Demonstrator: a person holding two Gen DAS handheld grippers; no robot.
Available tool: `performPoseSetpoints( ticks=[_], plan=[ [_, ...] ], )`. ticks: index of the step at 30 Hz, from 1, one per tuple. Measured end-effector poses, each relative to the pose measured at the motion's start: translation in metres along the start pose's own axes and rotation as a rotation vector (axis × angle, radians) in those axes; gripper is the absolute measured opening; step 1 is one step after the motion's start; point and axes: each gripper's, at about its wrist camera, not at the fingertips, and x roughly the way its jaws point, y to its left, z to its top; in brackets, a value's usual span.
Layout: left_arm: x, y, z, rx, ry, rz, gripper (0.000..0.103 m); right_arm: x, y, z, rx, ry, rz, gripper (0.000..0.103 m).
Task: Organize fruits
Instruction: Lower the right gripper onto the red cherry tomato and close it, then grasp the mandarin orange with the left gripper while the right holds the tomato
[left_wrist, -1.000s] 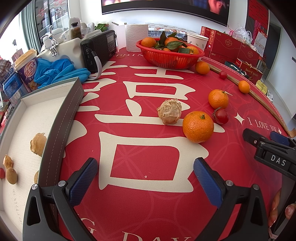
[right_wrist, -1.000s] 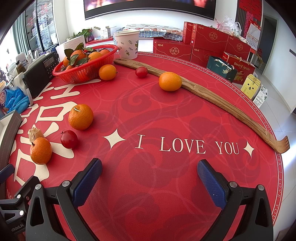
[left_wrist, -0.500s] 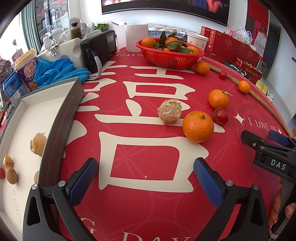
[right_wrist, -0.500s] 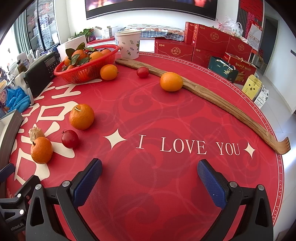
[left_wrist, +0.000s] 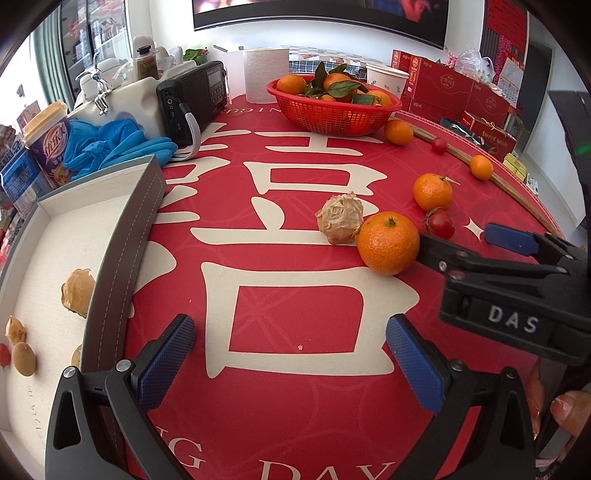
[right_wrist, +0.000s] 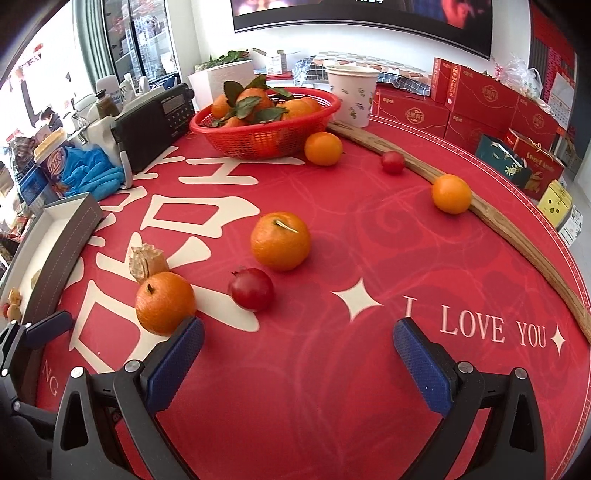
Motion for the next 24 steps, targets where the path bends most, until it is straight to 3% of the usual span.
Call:
performPoseSetpoints(
  ticks=[3, 6, 8, 12, 15, 20, 24],
  plan=[
    [0.000, 0.000, 0.000, 0.002, 0.000, -0.002, 0.103, 0.005, 0.011, 0.007, -0.027, -0.011, -0.013, 0.082],
    [0.000, 0.000, 0.000, 0.002, 0.000, -0.002, 0.103, 0.005, 0.016, 0.010, -0.037, -0.024, -0.035, 0.055],
    [0.000, 0.000, 0.000, 0.002, 0.000, -0.002, 0.103, 0.003, 0.015, 0.009, -0.038, -0.033, -0.025, 0.023],
    [0.000, -0.001, 0.000, 0.004, -0.002, -0.002, 0.102, -0.002, -0.002, 0.006, 0.030, -0.030, 0.024, 0.024],
    [-0.002, -0.005, 0.001, -0.005, -0.013, 0.002, 0.095, -0.008, -0.015, 0.000, 0.052, -0.025, 0.029, 0.024],
    [0.001, -0.027, 0.011, -0.018, 0.007, -0.044, 0.094, -0.017, -0.032, -0.008, 0.069, -0.014, 0.034, 0.024],
    [0.012, -0.043, 0.027, -0.042, 0.018, -0.038, 0.093, -0.023, -0.043, -0.013, 0.089, -0.004, 0.056, 0.024]
  ],
)
